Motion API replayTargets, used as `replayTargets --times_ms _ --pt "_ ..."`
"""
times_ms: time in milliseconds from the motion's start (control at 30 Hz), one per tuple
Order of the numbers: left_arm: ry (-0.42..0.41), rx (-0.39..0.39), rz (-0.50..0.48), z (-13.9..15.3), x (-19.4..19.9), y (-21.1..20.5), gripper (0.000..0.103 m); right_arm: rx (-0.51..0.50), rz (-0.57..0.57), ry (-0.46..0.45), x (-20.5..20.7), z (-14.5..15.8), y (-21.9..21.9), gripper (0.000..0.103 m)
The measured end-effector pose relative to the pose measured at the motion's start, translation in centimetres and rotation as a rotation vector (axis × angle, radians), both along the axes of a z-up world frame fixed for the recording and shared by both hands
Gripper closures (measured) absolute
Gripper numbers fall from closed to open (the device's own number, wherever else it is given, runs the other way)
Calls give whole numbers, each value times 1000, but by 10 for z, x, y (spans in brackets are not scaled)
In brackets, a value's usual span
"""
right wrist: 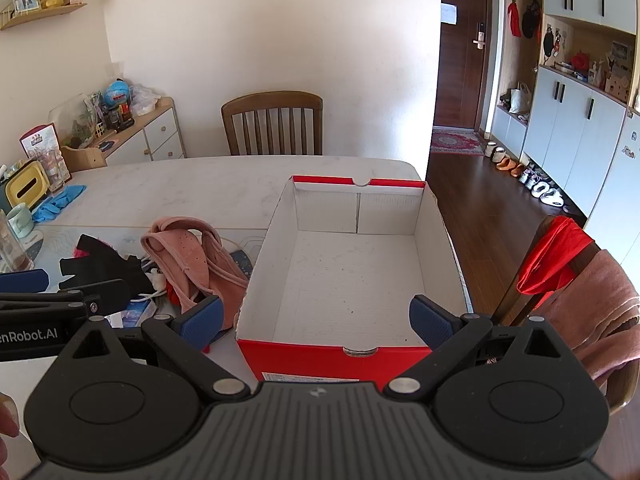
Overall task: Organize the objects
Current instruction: 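Move the left tool toward the pink fleece item on the table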
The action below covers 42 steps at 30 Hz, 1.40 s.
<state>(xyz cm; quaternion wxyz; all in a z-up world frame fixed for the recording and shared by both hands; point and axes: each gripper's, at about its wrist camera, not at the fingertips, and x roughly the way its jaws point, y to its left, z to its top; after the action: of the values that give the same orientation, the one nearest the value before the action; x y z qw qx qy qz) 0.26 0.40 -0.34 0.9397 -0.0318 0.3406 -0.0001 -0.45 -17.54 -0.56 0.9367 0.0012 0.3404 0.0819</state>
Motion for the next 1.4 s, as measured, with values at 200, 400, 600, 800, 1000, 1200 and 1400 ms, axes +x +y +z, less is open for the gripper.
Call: replayTargets --times_ms 200,400,600,800,1000,1200,1400 --pt "5 -3 2 1 1 0 0 0 1 1 0 0 0 3" --pt "6 -2 3 1 2 0 0 4 1 1 1 0 0 3" --pt "6 -3 3 1 3 0 0 4 1 2 3 0 0 3" --pt "8 -6 3 2 4 0 0 2 1 3 4 -2 1 3" --pt "3 -2 -19 3 10 -3 0 -4 -4 -2 8 -2 1 3" --pt "13 11 -36 0 15 -8 0 6 -14 10 18 -4 -4 3" --pt "14 19 -39 0 20 -10 0 5 -15 14 23 -5 -8 3"
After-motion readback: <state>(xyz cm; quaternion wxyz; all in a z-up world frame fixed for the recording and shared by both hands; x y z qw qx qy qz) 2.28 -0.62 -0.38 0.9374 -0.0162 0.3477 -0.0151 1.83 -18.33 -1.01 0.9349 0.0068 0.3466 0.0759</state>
